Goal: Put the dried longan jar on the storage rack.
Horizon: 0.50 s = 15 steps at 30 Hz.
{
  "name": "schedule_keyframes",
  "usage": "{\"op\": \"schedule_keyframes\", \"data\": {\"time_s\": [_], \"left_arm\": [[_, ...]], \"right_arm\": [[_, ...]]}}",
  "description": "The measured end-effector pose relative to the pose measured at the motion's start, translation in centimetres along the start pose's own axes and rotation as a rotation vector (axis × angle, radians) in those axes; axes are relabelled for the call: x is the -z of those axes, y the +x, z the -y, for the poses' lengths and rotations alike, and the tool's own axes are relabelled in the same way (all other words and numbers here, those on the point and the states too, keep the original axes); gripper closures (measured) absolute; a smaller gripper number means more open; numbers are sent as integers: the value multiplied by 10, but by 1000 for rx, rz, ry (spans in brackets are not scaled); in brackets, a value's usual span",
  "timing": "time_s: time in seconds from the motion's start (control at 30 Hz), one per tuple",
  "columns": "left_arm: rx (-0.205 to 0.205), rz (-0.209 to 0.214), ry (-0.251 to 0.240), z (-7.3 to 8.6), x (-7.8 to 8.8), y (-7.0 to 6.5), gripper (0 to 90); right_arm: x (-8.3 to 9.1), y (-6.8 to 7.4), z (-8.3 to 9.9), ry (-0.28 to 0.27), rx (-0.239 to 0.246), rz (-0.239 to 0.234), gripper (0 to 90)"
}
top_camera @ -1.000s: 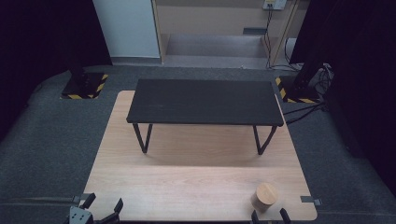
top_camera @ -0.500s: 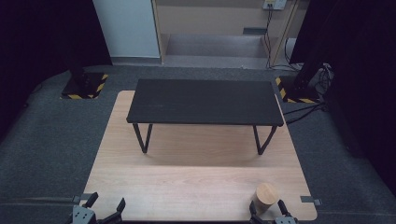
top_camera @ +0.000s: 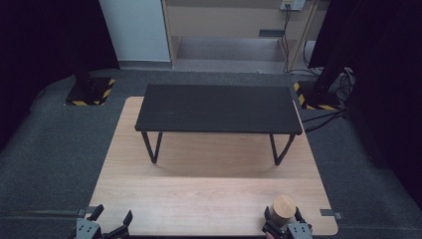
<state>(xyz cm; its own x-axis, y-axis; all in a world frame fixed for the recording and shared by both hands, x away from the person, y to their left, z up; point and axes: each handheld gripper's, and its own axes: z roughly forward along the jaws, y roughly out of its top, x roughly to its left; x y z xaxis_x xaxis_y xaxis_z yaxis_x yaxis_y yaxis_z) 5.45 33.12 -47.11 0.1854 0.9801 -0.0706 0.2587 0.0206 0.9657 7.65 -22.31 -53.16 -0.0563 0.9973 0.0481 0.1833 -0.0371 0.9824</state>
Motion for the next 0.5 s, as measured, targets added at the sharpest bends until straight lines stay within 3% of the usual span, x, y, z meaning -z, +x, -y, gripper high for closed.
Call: {"op": "schedule_keyframes", "data": {"time_s": [0.13, 0.33, 0.5], "left_arm": [[1, -1, 4, 0, -1, 0, 26], [5, 3, 2, 0, 0, 0, 26], [7, 4, 2, -1, 1, 0, 27]], "right_arm": [[-1, 1, 0, 3, 5, 4, 238], [2, 4, -12, 44, 11, 16, 253], [14, 9, -23, 17, -3, 5, 255]]}}
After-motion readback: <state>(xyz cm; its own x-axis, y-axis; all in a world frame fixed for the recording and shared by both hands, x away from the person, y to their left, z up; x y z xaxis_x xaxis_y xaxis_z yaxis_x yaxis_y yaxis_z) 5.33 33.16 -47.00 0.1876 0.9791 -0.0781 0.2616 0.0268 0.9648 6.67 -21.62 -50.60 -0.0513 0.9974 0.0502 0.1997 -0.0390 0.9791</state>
